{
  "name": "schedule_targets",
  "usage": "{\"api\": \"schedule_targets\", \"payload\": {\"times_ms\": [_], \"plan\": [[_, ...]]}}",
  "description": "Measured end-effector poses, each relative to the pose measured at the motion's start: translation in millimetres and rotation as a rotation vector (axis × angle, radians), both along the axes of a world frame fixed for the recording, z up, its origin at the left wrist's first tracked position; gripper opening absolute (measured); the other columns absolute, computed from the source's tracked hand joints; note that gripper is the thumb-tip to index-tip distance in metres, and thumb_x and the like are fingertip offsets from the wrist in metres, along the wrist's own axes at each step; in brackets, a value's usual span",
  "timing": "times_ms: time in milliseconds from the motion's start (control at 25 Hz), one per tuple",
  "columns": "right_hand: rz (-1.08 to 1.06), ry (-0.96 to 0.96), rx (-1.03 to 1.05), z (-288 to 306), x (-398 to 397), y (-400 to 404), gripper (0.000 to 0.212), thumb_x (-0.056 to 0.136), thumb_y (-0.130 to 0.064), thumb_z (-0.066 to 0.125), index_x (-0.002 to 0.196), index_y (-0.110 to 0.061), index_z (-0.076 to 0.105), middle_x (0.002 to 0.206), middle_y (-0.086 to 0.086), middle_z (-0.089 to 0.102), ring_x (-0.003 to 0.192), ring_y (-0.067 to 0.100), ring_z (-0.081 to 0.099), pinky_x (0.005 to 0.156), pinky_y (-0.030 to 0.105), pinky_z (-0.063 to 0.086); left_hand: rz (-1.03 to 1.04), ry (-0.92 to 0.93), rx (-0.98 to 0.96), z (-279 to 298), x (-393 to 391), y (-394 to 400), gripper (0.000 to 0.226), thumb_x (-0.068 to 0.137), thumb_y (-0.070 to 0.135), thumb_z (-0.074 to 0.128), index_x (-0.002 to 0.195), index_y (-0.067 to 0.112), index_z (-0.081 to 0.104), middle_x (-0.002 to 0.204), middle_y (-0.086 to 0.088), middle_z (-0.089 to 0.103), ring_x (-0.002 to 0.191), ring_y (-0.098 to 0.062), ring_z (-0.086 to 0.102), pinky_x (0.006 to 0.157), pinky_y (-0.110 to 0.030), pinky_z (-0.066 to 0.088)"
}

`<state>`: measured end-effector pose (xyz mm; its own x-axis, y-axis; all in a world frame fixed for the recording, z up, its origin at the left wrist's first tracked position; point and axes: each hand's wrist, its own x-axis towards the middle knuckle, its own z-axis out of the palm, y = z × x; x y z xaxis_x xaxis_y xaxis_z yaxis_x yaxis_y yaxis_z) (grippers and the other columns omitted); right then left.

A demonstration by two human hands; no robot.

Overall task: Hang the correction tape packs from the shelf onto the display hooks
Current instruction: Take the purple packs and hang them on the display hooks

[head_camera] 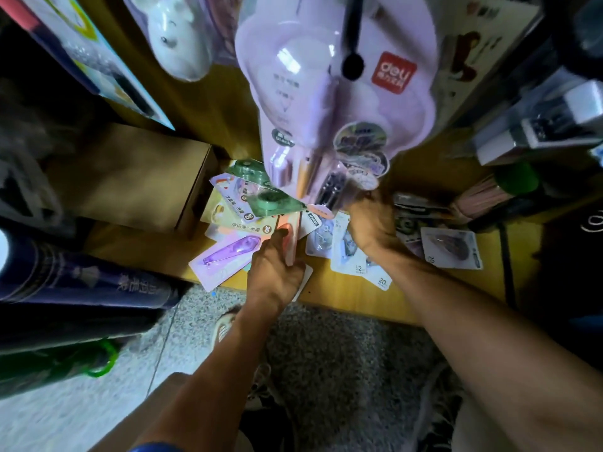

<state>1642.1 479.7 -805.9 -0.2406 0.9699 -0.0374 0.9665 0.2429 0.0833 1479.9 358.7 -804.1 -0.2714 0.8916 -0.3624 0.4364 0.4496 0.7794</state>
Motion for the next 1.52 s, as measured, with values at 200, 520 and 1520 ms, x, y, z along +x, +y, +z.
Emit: {"api": "schedule_targets", "payload": {"times_ms": [200, 520, 1520], "plan": [[0.172, -0.025, 0.119, 39.6, 56.9, -52.9, 0.075, 0.062, -0.004, 0.069, 0.133, -0.02, 0.05, 0.117, 0.005, 0.063, 0.104, 0.033, 0.052, 0.076, 0.042, 0.049, 0.151, -0.3, -0.044, 20.6, 24.4, -7.5, 0.044, 0.082, -0.001, 0.064, 0.124, 0.009, 0.054, 0.095, 0.002, 0.056, 0.088, -0.019, 0.054, 0.069, -0.02, 0.046], [0.396, 0.246, 0.329, 122.2, 110.3, -123.4, 0.062, 0.069, -0.005, 0.049, 0.13, -0.018, 0.045, 0.128, 0.007, 0.061, 0.097, 0.034, 0.055, 0.081, 0.047, 0.053, 0.289, -0.792, -0.225, 113.7, 45.6, -46.3, 0.051, 0.095, 0.062, 0.038, 0.106, 0.022, 0.067, 0.098, -0.003, 0.072, 0.085, -0.024, 0.066, 0.078, -0.038, 0.05], [-0.314, 1.71, -0.501, 319.8, 111.6, -296.0, 0.034, 0.082, -0.007, 0.076, 0.112, -0.016, 0.062, 0.102, 0.003, 0.076, 0.09, 0.019, 0.073, 0.075, 0.031, 0.059, 0.141, -0.963, 0.258, 303.9, 119.3, -164.4, 0.062, 0.075, -0.009, 0.07, 0.13, 0.015, 0.052, 0.113, -0.012, 0.072, 0.094, -0.032, 0.071, 0.071, -0.041, 0.059]]}}
